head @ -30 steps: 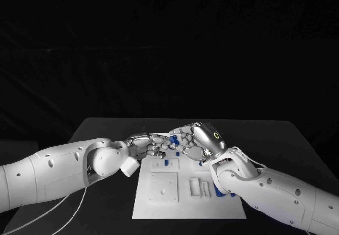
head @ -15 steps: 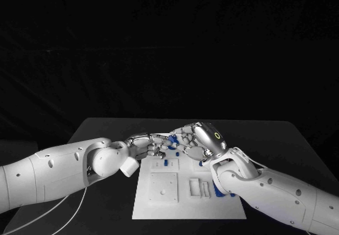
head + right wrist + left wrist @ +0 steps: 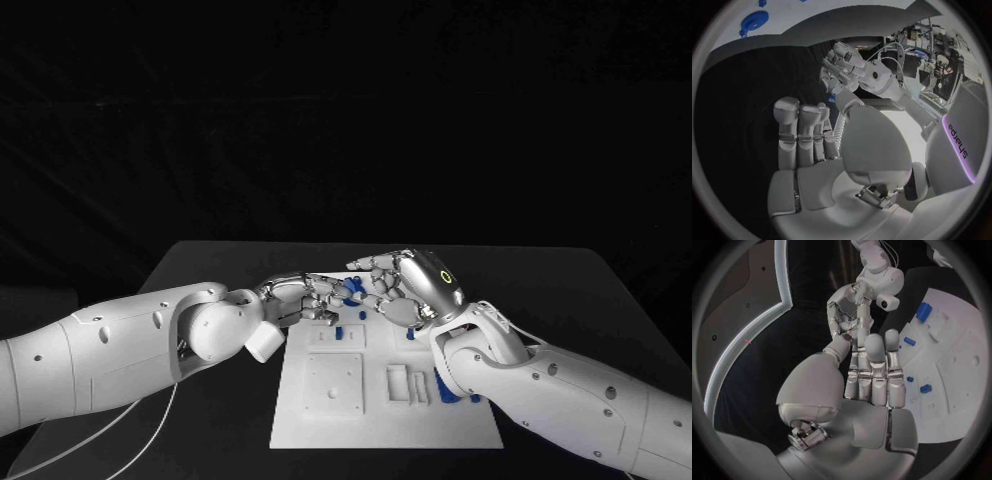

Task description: Assemble the parts on the task board

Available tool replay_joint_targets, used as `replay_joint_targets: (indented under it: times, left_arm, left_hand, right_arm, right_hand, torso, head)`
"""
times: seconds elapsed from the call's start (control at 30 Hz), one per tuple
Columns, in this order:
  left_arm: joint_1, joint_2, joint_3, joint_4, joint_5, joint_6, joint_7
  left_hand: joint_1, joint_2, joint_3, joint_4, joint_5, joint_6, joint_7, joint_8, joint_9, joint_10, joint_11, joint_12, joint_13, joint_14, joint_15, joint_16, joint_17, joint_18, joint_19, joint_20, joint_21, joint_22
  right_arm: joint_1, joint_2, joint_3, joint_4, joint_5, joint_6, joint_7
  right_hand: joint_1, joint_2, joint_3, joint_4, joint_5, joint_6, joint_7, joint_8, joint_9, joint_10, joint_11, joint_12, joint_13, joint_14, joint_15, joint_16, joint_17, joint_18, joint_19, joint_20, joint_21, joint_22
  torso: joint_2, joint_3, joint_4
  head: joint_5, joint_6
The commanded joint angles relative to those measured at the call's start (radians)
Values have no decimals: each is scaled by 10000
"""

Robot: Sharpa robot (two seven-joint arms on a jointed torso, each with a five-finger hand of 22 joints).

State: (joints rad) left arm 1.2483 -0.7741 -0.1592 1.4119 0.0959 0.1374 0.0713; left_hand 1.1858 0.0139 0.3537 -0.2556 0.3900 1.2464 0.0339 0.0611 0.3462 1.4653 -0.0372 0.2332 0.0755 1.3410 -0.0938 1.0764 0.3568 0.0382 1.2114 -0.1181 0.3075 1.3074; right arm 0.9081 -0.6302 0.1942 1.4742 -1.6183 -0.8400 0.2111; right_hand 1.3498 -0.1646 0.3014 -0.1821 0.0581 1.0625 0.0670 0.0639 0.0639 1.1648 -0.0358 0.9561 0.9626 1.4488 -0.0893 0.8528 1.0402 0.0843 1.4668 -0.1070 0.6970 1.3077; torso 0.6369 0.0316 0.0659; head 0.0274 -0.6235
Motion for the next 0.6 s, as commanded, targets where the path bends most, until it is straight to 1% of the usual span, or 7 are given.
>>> replay_joint_targets:
  times: [0.03,0.1,0.17,0.23,0.3,0.33,0.6]
  left_arm:
    - [1,16,1,20,-19,202,31]
    - [1,17,2,17,-4,201,40]
    - [1,19,2,10,10,197,51]
    - [1,18,2,3,19,194,57]
    - [1,17,2,-2,25,191,57]
    - [1,16,2,-4,27,193,55]
    - [1,16,2,-28,35,202,34]
  left_hand:
    - [-15,129,57,13,36,91,37,50,267,467,-46,43,-3,8,-74,46,1,-98,59,-24,2,169]
    - [-66,141,89,14,30,77,32,49,333,472,-46,56,3,16,-77,45,1,-107,69,-25,-18,156]
    - [-229,183,95,106,26,99,-24,59,424,477,-70,122,27,23,-92,54,5,-130,68,-19,-57,130]
    - [-297,173,186,59,24,67,-19,55,636,473,-66,143,19,17,-99,57,9,-157,110,-28,-113,122]
    - [-345,195,206,74,44,58,-26,53,711,470,-67,143,17,19,-87,57,9,-158,117,-34,-143,124]
    - [-378,195,220,74,62,56,-30,52,752,469,-69,154,20,17,-90,56,9,-162,128,-36,-156,125]
    - [-573,224,290,142,116,88,-73,53,910,455,-78,208,21,18,-103,67,24,-192,29,-65,54,148]
  right_arm:
    - [5,3,10,3,87,26,155]
    - [5,4,10,4,132,86,229]
    - [5,6,10,12,184,154,326]
    - [5,8,10,19,207,235,364]
    - [5,5,10,17,213,317,375]
    - [5,2,10,17,215,351,380]
    - [5,-2,10,25,236,508,433]
  right_hand:
    - [112,-39,-108,4,-57,-138,-27,-20,-14,-5,-63,-42,-14,-10,-81,-36,-7,0,519,-74,-54,791]
    - [140,-25,-129,-3,-58,-177,-55,-17,-12,-1,-79,-40,-10,-9,-93,-35,-1,-6,520,-85,-52,792]
    - [196,27,-113,-18,-61,-140,-85,-8,-8,11,-95,-21,9,-4,-104,-15,18,-14,521,-94,-33,798]
    - [230,84,-82,-26,-64,-60,-97,-4,-6,35,-106,12,40,2,-113,21,52,-26,529,-107,21,814]
    - [240,141,-13,-44,-72,72,-79,-9,-8,43,-106,29,62,1,-119,52,90,-40,531,-120,60,828]
    - [242,172,17,-41,-78,172,-41,5,-2,61,-91,55,87,2,-115,61,101,-45,530,-124,81,835]
    - [176,225,237,-62,-80,455,-54,-14,-8,65,-92,92,157,1,-116,79,174,-60,524,-132,143,855]
  torso:
    - [-1,-5,3]
    - [-2,-4,4]
    - [-3,-4,5]
    - [-1,-3,3]
    - [0,-3,4]
    - [-1,-4,6]
    - [-1,-1,7]
  head:
    - [-3,1]
    - [-4,-4]
    - [-6,0]
    - [-4,7]
    - [-4,4]
    - [0,2]
    - [8,-5]
